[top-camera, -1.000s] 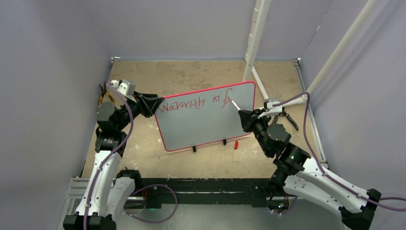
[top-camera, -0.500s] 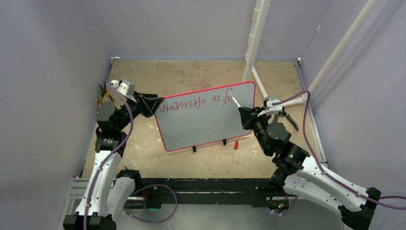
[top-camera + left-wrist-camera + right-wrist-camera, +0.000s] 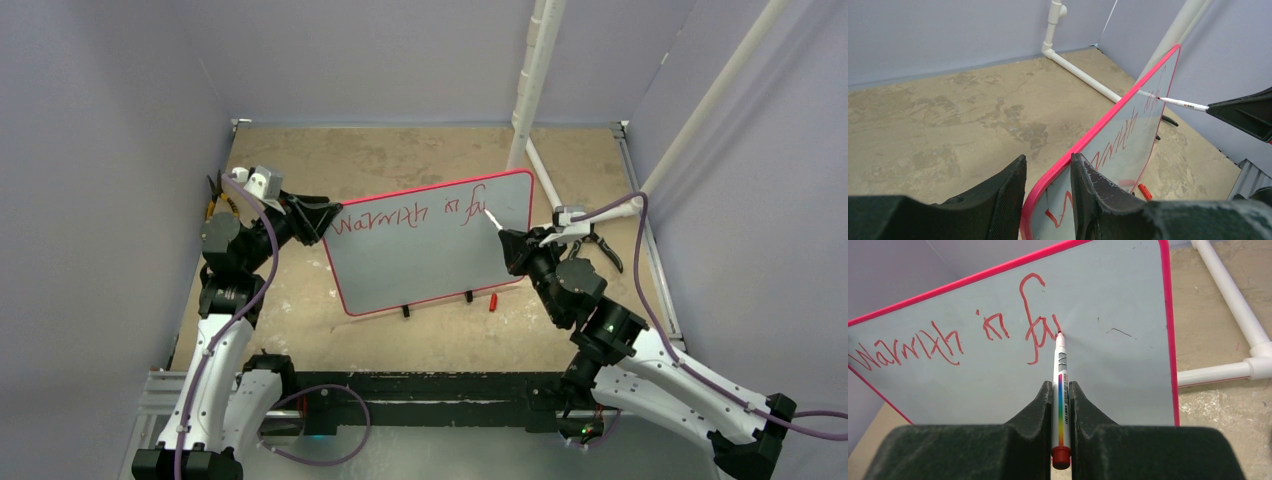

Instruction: Write a sentence on the whiteboard

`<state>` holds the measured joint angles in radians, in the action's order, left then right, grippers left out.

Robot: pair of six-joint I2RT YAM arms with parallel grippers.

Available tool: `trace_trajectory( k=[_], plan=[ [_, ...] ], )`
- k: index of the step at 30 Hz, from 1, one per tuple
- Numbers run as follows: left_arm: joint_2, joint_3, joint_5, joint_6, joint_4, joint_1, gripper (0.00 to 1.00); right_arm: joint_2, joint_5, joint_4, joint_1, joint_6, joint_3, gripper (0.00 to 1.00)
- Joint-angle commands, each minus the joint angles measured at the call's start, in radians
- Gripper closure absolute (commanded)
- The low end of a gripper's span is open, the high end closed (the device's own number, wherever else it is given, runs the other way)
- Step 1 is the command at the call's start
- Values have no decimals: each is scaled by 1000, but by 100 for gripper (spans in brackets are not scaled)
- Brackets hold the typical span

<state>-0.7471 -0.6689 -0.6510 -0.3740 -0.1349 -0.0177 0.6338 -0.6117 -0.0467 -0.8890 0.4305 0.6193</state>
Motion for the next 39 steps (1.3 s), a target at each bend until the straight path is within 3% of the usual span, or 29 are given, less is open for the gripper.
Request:
trace_trajectory(
  k=[1, 13, 39],
  plan=[
    [2, 9, -29, 6, -10, 1, 64, -3, -18, 10, 4, 3, 6, 100],
    [-2, 8, -28, 7, -7, 1, 64, 12, -43, 142, 4, -74, 35, 100],
    [1, 8, -28, 8, -8, 0, 64, 9, -103, 17, 4, -20, 33, 100]
  ],
)
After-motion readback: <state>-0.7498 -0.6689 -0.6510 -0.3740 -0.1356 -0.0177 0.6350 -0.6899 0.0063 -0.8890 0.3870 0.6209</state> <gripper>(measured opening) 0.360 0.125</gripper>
